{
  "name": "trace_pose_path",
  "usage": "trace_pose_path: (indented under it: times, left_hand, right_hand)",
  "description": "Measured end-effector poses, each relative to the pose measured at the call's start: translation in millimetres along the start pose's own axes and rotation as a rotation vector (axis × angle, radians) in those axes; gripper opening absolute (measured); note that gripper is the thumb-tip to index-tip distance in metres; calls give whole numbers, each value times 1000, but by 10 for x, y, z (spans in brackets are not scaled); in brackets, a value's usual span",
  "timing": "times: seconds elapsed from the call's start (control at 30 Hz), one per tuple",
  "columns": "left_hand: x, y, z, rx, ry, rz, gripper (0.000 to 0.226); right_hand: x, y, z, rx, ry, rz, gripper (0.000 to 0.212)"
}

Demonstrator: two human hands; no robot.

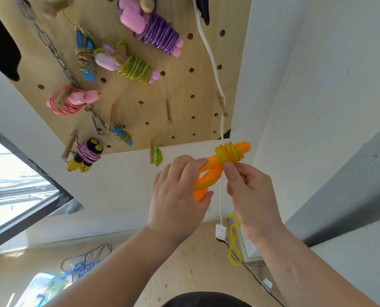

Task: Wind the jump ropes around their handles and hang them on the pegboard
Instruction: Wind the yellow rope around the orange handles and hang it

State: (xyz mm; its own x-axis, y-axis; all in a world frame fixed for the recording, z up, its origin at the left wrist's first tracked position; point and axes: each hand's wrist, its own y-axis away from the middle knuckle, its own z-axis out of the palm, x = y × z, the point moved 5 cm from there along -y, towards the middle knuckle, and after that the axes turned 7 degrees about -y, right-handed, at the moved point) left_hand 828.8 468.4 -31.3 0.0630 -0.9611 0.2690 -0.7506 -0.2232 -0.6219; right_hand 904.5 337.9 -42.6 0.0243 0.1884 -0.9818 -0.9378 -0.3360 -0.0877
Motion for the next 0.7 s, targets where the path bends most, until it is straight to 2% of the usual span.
trace_pose_path:
  times: [0.2, 0.33, 0.47, 0.6, 0.7]
  left_hand:
    - [-59, -139, -173, 184, -28, 80, 59]
    - [-77, -210, -244, 155, 82, 11, 53]
    - [-192, -197, -168, -112, 298, -366, 57]
    - [-215, -136, -21, -264, 702, -693, 57]
    - [-153, -69, 50, -446, 1012, -822, 51]
  right_hand:
    - [-56, 24, 59, -151, -20, 7, 41]
    - [-59, 8, 34, -261, -38, 3, 38]
    - [-26, -45, -55, -274, -22, 5, 17]
    - [43, -83, -120, -300, -39, 72, 29]
    - [5, -80, -143, -370, -21, 28, 15]
